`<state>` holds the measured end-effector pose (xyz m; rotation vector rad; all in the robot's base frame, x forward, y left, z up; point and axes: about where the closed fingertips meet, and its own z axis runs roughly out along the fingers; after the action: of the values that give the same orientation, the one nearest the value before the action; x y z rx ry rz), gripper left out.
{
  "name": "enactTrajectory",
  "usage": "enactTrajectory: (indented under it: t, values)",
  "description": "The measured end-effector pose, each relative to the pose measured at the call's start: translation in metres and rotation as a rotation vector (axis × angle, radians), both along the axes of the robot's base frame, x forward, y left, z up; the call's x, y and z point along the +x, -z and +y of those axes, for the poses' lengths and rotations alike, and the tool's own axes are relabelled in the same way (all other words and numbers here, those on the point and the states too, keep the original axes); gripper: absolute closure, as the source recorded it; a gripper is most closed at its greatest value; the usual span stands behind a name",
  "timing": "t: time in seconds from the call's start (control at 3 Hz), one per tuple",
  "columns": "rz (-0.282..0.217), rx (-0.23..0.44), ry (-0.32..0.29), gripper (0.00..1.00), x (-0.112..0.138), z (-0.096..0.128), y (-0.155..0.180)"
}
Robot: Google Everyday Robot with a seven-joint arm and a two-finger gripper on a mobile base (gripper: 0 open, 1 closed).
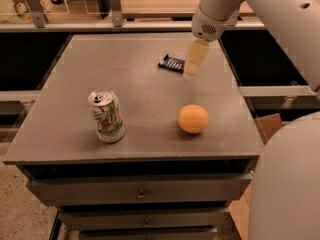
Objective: Move rxbar blueberry near 7up can
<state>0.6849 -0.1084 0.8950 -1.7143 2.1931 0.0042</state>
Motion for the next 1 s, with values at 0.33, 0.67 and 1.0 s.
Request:
enactTrajectory:
  t: [0.33,0.67,1.0]
  values:
    - [0.03,0.038,0.077,0.0,0.017,0.002,0.016]
    - [0.059,0.073,0.143,0.0,0.028,0.003,0.03]
    - [0.084,0.117,0.192,0.0,0.035,0.005,0.045]
